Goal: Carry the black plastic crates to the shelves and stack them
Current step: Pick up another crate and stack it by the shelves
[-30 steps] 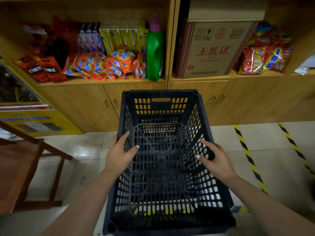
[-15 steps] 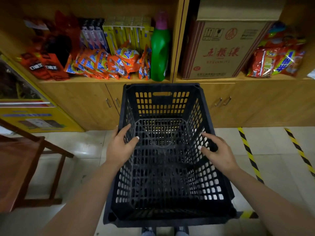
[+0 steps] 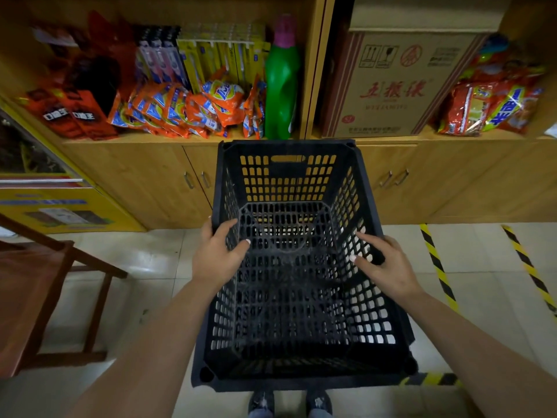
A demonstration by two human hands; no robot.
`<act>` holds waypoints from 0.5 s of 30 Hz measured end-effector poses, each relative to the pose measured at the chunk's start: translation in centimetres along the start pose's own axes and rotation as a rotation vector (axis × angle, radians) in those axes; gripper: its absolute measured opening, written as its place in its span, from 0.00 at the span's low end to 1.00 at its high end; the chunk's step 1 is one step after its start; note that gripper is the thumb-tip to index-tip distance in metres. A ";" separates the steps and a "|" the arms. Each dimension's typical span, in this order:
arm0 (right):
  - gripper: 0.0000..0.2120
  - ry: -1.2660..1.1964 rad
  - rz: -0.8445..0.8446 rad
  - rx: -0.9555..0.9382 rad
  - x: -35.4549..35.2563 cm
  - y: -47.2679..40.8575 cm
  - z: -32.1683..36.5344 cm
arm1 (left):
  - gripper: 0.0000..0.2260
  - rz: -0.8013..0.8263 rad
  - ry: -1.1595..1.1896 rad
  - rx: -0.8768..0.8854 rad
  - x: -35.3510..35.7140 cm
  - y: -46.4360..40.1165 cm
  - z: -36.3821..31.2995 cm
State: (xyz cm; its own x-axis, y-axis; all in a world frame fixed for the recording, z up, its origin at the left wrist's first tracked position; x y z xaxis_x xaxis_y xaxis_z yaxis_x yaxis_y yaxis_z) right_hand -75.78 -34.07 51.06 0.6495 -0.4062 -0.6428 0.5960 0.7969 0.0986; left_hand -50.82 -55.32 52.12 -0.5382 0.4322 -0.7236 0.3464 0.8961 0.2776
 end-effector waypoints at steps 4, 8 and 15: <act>0.32 0.043 0.018 0.026 0.0 0.1 -0.1 | 0.31 0.016 -0.102 -0.008 0.2 0.1 0.0; 0.42 0.102 0.042 0.046 0.1 0.6 0.0 | 0.38 0.014 -0.202 0.030 0.3 0.6 0.4; 0.41 0.157 0.042 0.070 0.1 1.7 -0.3 | 0.41 -0.004 -0.296 0.062 1.0 2.5 1.6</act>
State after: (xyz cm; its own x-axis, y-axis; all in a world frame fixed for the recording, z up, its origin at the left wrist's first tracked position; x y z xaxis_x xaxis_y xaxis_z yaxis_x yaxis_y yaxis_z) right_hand -74.82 -32.59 50.91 0.5962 -0.2945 -0.7469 0.6053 0.7760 0.1772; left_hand -49.25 -52.78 51.06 -0.2949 0.3724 -0.8800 0.3960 0.8857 0.2421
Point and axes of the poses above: each hand's wrist, its own y-axis away from the middle knuckle, its own x-axis out of the palm, z = x × y, the point moved 1 cm from there along -y, towards the middle knuckle, and after that the axes turned 7 degrees about -x, right-handed, at the moved point
